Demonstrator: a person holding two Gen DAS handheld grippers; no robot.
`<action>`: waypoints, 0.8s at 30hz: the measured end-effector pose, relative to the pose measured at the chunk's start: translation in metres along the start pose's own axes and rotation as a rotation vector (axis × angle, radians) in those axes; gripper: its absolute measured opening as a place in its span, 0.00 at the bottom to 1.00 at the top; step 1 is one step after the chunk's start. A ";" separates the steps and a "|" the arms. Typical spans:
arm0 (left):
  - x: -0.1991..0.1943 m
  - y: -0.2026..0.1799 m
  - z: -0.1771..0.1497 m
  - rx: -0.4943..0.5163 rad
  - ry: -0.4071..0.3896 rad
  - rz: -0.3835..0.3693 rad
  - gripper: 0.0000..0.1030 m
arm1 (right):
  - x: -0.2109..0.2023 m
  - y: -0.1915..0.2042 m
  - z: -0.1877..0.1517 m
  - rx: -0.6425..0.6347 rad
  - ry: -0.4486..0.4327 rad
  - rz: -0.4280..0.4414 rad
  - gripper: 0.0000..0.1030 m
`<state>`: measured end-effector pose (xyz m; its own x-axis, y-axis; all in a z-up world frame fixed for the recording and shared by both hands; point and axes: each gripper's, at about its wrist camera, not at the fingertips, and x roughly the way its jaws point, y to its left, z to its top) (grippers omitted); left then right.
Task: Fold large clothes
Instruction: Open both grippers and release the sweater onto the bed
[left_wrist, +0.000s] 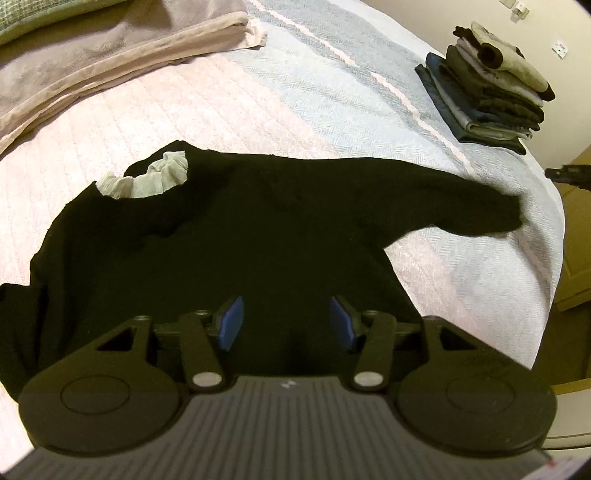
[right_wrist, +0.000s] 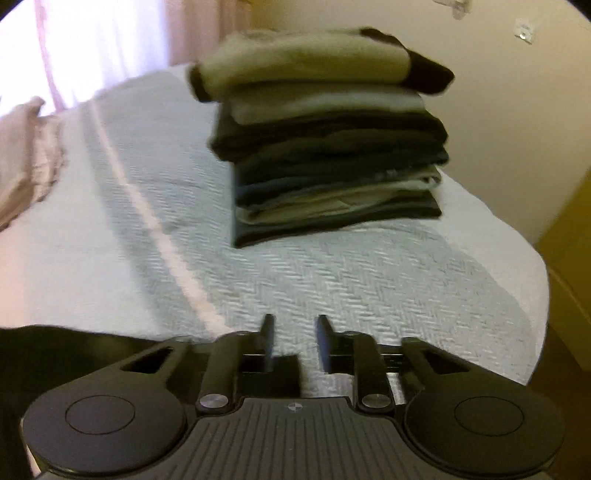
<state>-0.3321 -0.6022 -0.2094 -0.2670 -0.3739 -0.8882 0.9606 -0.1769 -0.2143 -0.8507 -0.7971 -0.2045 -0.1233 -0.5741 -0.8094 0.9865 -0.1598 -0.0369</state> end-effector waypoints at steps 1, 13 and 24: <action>-0.003 0.000 -0.002 -0.001 -0.003 0.004 0.46 | 0.003 0.003 -0.001 0.025 0.001 0.018 0.31; -0.084 0.109 -0.070 -0.203 -0.096 0.250 0.62 | -0.023 0.187 -0.088 -0.102 0.149 0.365 0.37; -0.128 0.302 -0.149 -0.215 -0.117 0.505 0.63 | -0.080 0.428 -0.160 -0.424 0.124 0.595 0.50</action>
<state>0.0042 -0.4721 -0.2206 0.2351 -0.4650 -0.8536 0.9623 0.2351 0.1369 -0.4013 -0.6912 -0.2495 0.4339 -0.3674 -0.8227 0.8426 0.4888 0.2261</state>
